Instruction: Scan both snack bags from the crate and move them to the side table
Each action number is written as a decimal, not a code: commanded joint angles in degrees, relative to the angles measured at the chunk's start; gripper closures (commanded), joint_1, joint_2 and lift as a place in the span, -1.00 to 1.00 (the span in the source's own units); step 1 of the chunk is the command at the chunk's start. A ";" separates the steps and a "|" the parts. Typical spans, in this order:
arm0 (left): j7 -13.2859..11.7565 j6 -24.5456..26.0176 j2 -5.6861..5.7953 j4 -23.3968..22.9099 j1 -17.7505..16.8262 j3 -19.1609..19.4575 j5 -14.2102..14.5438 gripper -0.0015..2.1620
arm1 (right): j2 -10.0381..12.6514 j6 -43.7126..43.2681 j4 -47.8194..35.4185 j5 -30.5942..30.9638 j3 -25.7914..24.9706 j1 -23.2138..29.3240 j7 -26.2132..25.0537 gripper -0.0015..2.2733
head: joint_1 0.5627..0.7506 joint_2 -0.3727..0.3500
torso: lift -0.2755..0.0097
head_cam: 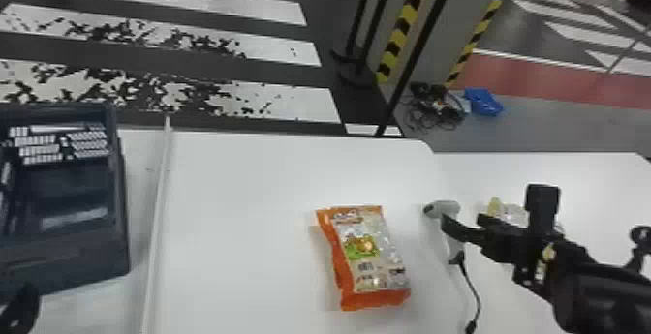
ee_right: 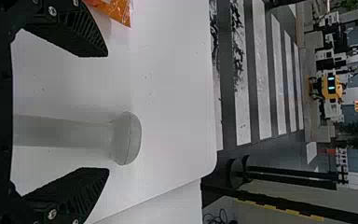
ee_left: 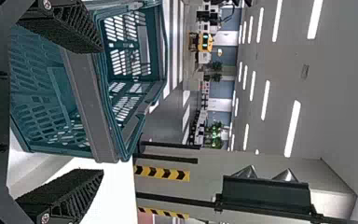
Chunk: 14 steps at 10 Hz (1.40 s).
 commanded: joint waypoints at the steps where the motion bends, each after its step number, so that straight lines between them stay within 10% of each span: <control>1: 0.00 0.26 -0.02 0.27 -0.27 0.00 0.00 -0.92 | -1.01 -0.61 4.38 0.53 1.45 -2.29 0.44 -0.89 | 0.41 -0.88 | 0.24; 6: 0.00 0.44 -0.02 0.79 -0.62 -0.35 -0.09 -0.92 | -2.95 -2.89 15.46 3.96 4.61 -7.21 1.49 -0.70 | 0.41 -0.93 | 0.24; 10: 0.00 0.44 0.07 0.71 -0.62 -0.61 -0.09 -0.92 | -3.56 -2.54 16.86 5.63 6.02 -8.35 1.76 0.77 | 0.41 -0.94 | 0.24; 14: 0.00 0.44 0.24 0.53 -0.44 -0.61 -0.09 -0.92 | -3.04 2.20 11.06 6.07 4.44 -6.24 0.53 0.97 | 0.41 -0.94 | 0.24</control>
